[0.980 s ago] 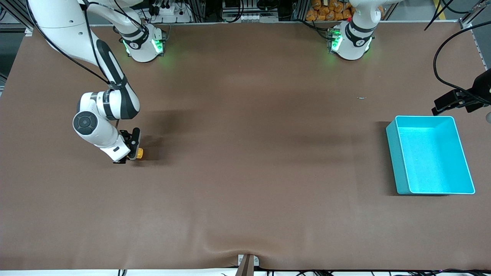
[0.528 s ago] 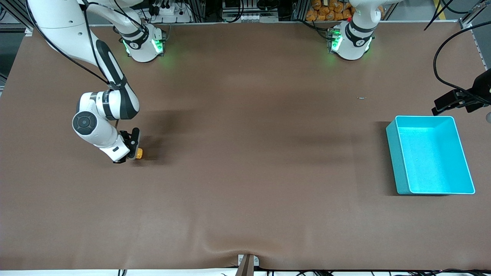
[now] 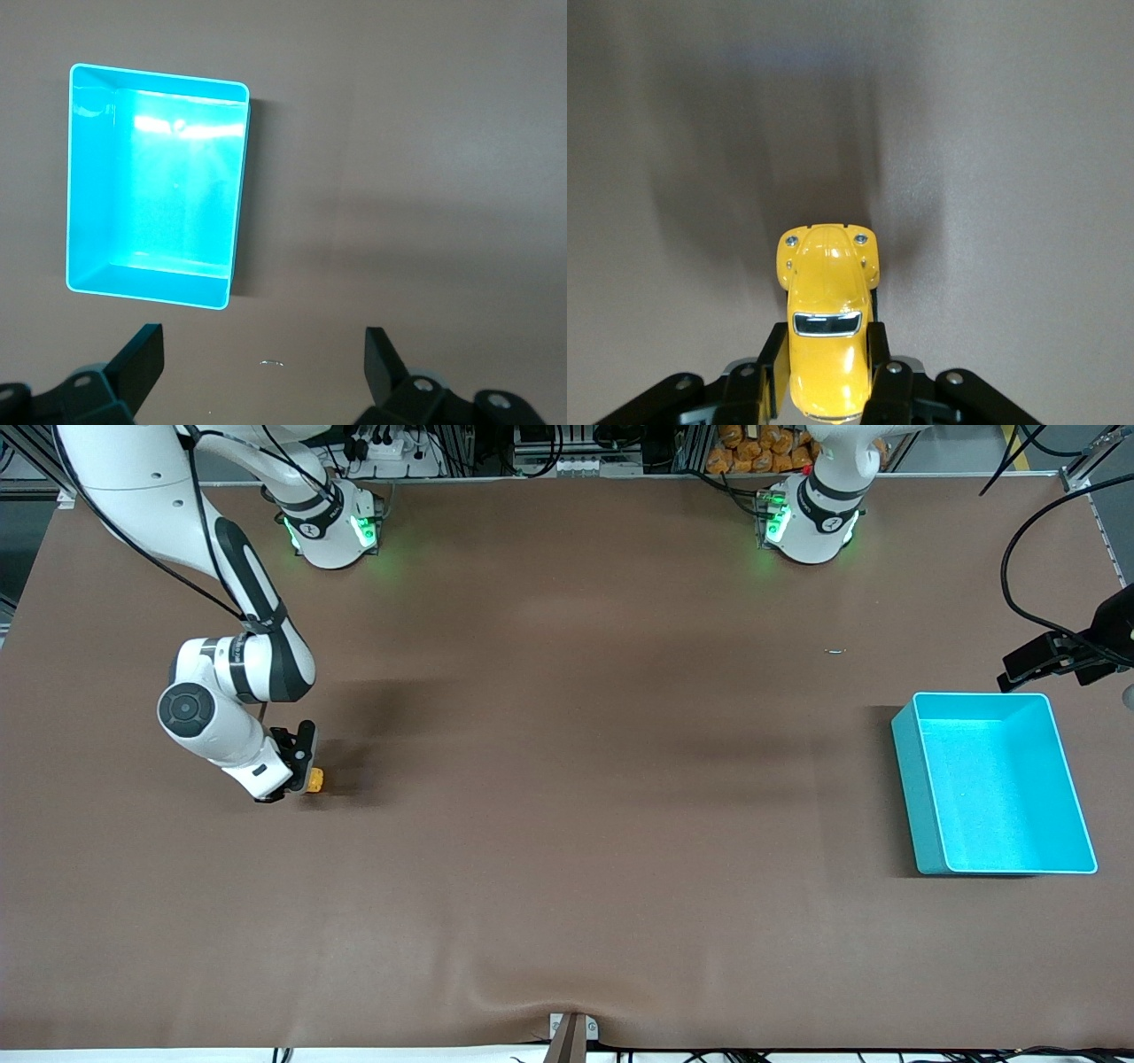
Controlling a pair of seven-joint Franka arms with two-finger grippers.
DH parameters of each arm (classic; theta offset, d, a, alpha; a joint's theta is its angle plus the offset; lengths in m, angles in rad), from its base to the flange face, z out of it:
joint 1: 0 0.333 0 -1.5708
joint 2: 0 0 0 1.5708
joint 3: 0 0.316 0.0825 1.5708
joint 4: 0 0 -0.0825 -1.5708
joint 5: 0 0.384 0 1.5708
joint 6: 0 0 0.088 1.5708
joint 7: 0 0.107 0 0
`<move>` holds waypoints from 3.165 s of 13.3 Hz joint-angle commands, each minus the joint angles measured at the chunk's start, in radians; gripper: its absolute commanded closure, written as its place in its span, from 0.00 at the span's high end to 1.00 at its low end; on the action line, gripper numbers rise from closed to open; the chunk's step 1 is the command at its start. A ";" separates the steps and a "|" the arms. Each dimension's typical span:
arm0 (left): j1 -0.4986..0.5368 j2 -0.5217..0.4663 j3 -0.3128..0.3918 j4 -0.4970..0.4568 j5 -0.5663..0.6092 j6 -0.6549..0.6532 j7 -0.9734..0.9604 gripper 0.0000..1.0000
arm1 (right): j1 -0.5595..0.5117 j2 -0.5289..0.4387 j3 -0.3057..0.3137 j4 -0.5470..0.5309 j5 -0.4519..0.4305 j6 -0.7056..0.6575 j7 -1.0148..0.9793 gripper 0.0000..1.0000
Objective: Wind and store yellow beetle car
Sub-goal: 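Drag the pressed car backward with the right gripper to wind it, then lift the right gripper off the car, letting it roll toward the bin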
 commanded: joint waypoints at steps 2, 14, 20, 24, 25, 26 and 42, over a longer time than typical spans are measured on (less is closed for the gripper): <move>0.005 -0.004 -0.001 0.009 -0.020 -0.001 0.013 1.00 | -0.058 0.054 0.008 0.004 -0.015 0.049 -0.074 0.38; 0.007 -0.002 -0.001 0.007 -0.020 0.001 0.013 1.00 | -0.191 0.100 0.009 0.029 -0.012 0.077 -0.201 0.39; 0.004 0.004 -0.001 0.009 -0.020 0.005 0.013 1.00 | -0.223 0.108 0.009 0.029 -0.012 0.095 -0.235 0.41; 0.004 0.004 -0.001 0.009 -0.020 0.007 0.013 1.00 | -0.245 0.111 0.009 0.039 -0.010 0.095 -0.276 0.42; 0.004 0.004 -0.001 0.009 -0.020 0.007 0.013 1.00 | -0.248 0.114 0.009 0.042 -0.010 0.097 -0.276 0.42; 0.004 0.004 -0.001 0.009 -0.020 0.007 0.013 1.00 | -0.253 0.116 0.009 0.044 -0.010 0.095 -0.276 0.43; 0.001 0.006 -0.003 0.009 -0.020 0.008 0.014 1.00 | -0.300 0.107 0.011 0.210 -0.003 -0.160 -0.281 0.76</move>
